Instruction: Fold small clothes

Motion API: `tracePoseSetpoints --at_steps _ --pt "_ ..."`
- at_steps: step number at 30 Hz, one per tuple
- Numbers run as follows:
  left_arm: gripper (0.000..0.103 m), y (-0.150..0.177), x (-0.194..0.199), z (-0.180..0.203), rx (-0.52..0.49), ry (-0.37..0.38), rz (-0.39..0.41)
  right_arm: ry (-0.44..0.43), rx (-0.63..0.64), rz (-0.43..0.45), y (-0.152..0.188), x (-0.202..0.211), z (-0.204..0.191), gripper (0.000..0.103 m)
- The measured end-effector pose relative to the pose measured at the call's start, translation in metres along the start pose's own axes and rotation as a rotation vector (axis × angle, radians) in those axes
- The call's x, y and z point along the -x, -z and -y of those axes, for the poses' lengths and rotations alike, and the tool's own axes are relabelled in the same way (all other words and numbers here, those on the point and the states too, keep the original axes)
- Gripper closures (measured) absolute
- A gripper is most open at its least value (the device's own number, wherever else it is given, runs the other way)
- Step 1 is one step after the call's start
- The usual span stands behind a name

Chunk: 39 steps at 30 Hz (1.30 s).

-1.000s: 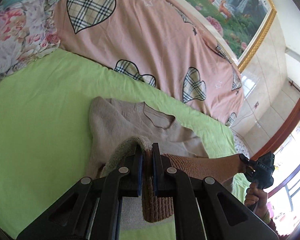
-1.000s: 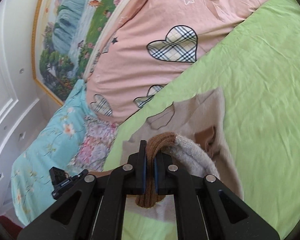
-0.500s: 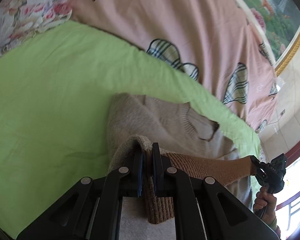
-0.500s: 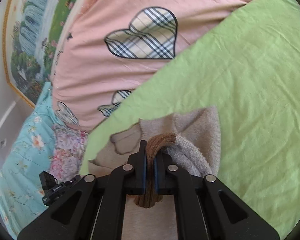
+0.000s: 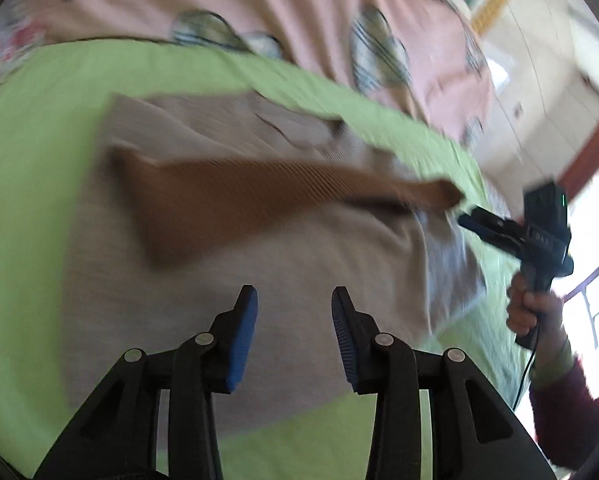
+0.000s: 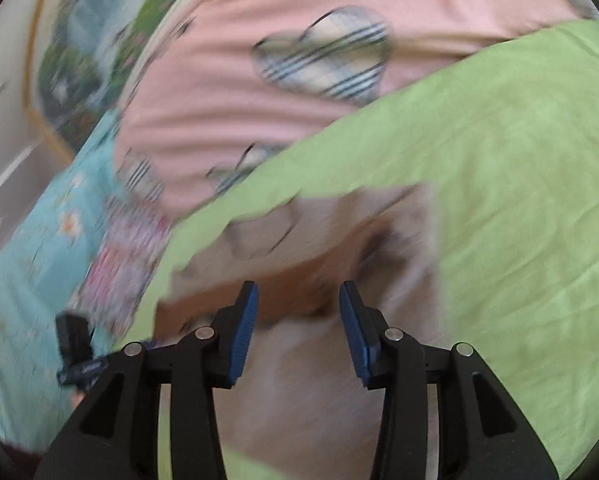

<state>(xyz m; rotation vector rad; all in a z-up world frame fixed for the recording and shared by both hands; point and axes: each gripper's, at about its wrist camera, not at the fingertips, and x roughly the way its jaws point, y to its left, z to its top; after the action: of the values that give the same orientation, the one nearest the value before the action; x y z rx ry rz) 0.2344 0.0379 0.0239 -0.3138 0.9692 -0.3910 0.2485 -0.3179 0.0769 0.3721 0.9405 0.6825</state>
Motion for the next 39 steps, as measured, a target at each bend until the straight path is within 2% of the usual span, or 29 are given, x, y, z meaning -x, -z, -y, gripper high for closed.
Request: tracePoseSetpoints --at_steps 3,5,7,8,9,12,14,19,22,24,25,27,29,34,39 --pt "0.065 -0.01 -0.033 0.015 -0.041 -0.008 -0.06 0.008 0.169 -0.199 0.007 -0.053 -0.037 0.059" --pt "0.065 -0.026 -0.048 0.014 -0.048 -0.024 -0.079 0.003 0.21 -0.287 0.004 -0.083 -0.043 0.059" --pt "0.071 -0.045 -0.059 0.005 -0.044 -0.051 -0.097 0.026 0.229 -0.359 -0.006 -0.101 -0.041 0.059" --pt "0.081 -0.056 -0.062 -0.002 -0.034 -0.085 -0.096 0.043 0.23 -0.386 -0.014 -0.112 -0.034 0.059" --pt "0.082 -0.067 -0.064 -0.013 -0.021 -0.124 -0.089 0.064 0.229 -0.393 -0.021 -0.117 -0.029 0.06" --pt "0.079 -0.093 -0.062 -0.046 0.025 -0.192 -0.035 0.162 0.211 -0.346 -0.051 -0.126 -0.004 0.063" --pt "0.082 -0.106 -0.059 -0.071 0.089 -0.238 0.004 0.303 0.177 -0.257 -0.07 -0.123 0.014 0.063" --pt "0.084 -0.12 -0.043 -0.121 0.282 -0.196 0.121 0.356 -0.084 0.001 -0.101 -0.092 0.065 0.061" --pt "0.084 -0.117 -0.036 -0.124 0.311 -0.204 0.152 0.339 -0.137 0.052 -0.1 -0.074 0.063 0.061" --pt "0.083 -0.109 -0.026 -0.12 0.313 -0.23 0.165 0.323 -0.139 0.057 -0.095 -0.061 0.058 0.058" --pt "0.083 -0.103 -0.02 -0.118 0.316 -0.23 0.174 0.309 -0.137 0.06 -0.091 -0.053 0.054 0.057" --pt "0.075 -0.089 -0.002 -0.113 0.323 -0.221 0.189 0.29 -0.133 0.075 -0.08 -0.04 0.041 0.054" --pt "0.074 -0.07 0.012 -0.104 0.325 -0.219 0.196 0.262 -0.14 0.082 -0.067 -0.025 0.031 0.049" --pt "0.072 -0.014 0.036 -0.075 0.341 -0.168 0.2 0.204 -0.164 0.081 -0.015 -0.003 0.009 0.046" --pt "0.071 0.04 0.049 -0.046 0.349 -0.096 0.181 0.19 -0.165 0.068 0.033 0.01 -0.002 0.045"
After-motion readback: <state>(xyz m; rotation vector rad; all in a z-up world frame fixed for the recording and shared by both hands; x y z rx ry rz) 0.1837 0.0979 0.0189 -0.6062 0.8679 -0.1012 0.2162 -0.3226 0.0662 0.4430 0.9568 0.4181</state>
